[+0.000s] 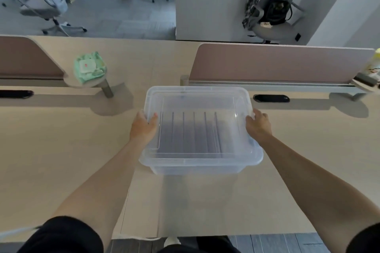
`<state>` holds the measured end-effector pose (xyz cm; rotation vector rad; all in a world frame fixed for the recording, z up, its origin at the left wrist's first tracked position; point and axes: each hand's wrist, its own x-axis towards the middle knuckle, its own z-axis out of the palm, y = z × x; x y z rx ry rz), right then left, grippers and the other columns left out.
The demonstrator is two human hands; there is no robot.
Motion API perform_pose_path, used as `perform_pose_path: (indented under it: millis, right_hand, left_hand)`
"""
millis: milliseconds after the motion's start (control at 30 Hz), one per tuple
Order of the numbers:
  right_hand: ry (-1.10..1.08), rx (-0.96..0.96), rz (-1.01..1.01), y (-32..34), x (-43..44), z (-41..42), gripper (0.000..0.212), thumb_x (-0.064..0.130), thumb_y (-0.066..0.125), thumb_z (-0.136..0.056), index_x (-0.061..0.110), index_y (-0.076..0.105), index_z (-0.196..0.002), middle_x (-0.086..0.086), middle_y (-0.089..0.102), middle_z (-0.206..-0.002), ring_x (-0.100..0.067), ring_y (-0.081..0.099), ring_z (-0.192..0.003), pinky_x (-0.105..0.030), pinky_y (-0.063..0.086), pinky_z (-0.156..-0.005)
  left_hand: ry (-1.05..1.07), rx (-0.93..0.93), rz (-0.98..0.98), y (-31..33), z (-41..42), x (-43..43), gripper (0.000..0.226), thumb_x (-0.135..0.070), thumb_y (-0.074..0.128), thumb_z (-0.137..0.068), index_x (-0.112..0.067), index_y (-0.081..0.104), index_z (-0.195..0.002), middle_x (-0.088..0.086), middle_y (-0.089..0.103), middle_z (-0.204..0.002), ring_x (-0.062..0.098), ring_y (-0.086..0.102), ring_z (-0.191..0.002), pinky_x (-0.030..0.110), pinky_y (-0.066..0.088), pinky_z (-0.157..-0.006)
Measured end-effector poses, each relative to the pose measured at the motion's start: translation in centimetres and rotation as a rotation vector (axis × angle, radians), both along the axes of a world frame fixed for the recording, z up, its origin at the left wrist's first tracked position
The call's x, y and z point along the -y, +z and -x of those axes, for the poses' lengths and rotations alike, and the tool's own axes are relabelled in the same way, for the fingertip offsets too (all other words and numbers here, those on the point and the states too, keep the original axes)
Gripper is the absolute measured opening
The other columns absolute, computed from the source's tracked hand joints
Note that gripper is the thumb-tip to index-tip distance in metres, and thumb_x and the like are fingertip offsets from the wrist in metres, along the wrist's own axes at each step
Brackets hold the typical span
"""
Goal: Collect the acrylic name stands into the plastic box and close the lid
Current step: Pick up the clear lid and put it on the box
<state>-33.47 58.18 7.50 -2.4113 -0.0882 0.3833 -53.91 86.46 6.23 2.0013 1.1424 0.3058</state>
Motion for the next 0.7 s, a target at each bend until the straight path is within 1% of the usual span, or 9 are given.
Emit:
perform_pose_path:
  millis: [67, 100, 167, 200, 333, 433, 567, 633, 700]
  right_hand:
    - [0.008, -0.006, 0.004, -0.6, 0.2, -0.4, 0.056, 0.02, 0.038, -0.096, 0.02, 0.035, -0.151, -0.009, 0.037, -0.149, -0.037, 0.039, -0.134, -0.051, 0.037, -0.11]
    - [0.015, -0.008, 0.007, -0.8, 0.2, -0.5, 0.056, 0.017, 0.037, -0.095, 0.019, 0.035, -0.151, -0.009, 0.037, -0.149, -0.037, 0.039, -0.135, -0.05, 0.037, -0.11]
    - [0.026, -0.011, 0.008, -1.4, 0.5, -0.6, 0.056, 0.012, 0.036, -0.095, 0.018, 0.035, -0.151, -0.009, 0.037, -0.149, -0.037, 0.041, -0.133, -0.049, 0.038, -0.109]
    - [0.031, -0.011, 0.012, -1.8, 0.6, -0.6, 0.056, 0.01, 0.035, -0.096, 0.017, 0.036, -0.151, -0.009, 0.037, -0.149, -0.037, 0.042, -0.132, -0.048, 0.039, -0.107]
    - [0.043, 0.027, 0.052, -2.9, 0.4, -0.7, 0.055, 0.008, 0.033, -0.096, 0.015, 0.035, -0.151, -0.009, 0.036, -0.148, -0.039, 0.046, -0.126, -0.046, 0.045, -0.101]
    - [0.09, 0.06, 0.089, -3.2, 0.3, -1.2, 0.051, 0.01, 0.035, -0.099, 0.013, 0.036, -0.149, -0.011, 0.036, -0.147, -0.04, 0.046, -0.125, -0.045, 0.042, -0.102]
    - [0.118, 0.066, 0.16, -3.4, 0.1, -1.8, 0.049, 0.007, 0.039, -0.096, 0.012, 0.038, -0.145, -0.012, 0.039, -0.141, -0.04, 0.047, -0.12, -0.044, 0.041, -0.098]
    - [0.12, 0.111, 0.289, -3.2, -0.7, -1.3, 0.051, 0.007, 0.043, -0.091, 0.011, 0.04, -0.142, -0.01, 0.039, -0.141, -0.038, 0.043, -0.121, -0.045, 0.038, -0.099]
    - [0.213, 0.243, 0.43, -2.7, -1.8, -0.4, 0.051, 0.022, 0.046, -0.095, 0.013, 0.036, -0.145, -0.008, 0.035, -0.15, -0.036, 0.036, -0.13, -0.047, 0.032, -0.104]
  left_hand:
    - [0.004, -0.028, -0.016, -0.3, -0.3, 0.5, 0.039, -0.042, 0.049, -0.096, -0.01, 0.048, -0.118, 0.012, 0.06, -0.111, 0.033, 0.059, -0.099, 0.037, 0.044, -0.079]
    - [0.008, -0.049, -0.037, -0.6, -0.5, 0.6, 0.036, -0.035, 0.049, -0.097, -0.009, 0.047, -0.121, 0.014, 0.06, -0.115, 0.034, 0.059, -0.102, 0.037, 0.044, -0.081]
    - [0.009, -0.108, -0.066, -0.7, -0.6, 0.6, 0.03, -0.021, 0.045, -0.098, -0.009, 0.047, -0.126, 0.016, 0.06, -0.118, 0.036, 0.059, -0.106, 0.037, 0.043, -0.082]
    - [0.009, -0.139, -0.078, -0.7, -0.7, 0.7, 0.03, -0.017, 0.043, -0.098, -0.01, 0.047, -0.127, 0.016, 0.061, -0.118, 0.036, 0.059, -0.106, 0.037, 0.044, -0.082]
    - [-0.019, -0.206, -0.142, -1.2, -0.8, 0.5, 0.027, -0.014, 0.041, -0.099, -0.009, 0.049, -0.124, 0.02, 0.062, -0.114, 0.039, 0.059, -0.105, 0.039, 0.044, -0.081]
    - [-0.037, -0.245, -0.167, -1.4, -1.0, 0.2, 0.022, -0.011, 0.04, -0.097, -0.008, 0.049, -0.117, 0.021, 0.063, -0.109, 0.04, 0.061, -0.102, 0.042, 0.048, -0.08]
    - [-0.087, -0.338, -0.199, -1.9, -1.4, -0.1, 0.027, -0.008, 0.039, -0.096, -0.006, 0.044, -0.122, 0.022, 0.062, -0.11, 0.041, 0.06, -0.103, 0.041, 0.043, -0.075]
    - [-0.099, -0.411, -0.208, -2.0, -1.8, -0.1, 0.039, -0.01, 0.043, -0.095, -0.004, 0.039, -0.133, 0.021, 0.057, -0.123, 0.041, 0.057, -0.11, 0.043, 0.044, -0.084]
    - [-0.161, -0.479, -0.354, -2.5, -2.2, 0.1, 0.053, -0.022, 0.046, -0.095, -0.001, 0.031, -0.142, 0.019, 0.044, -0.14, 0.04, 0.048, -0.12, 0.045, 0.037, -0.1]
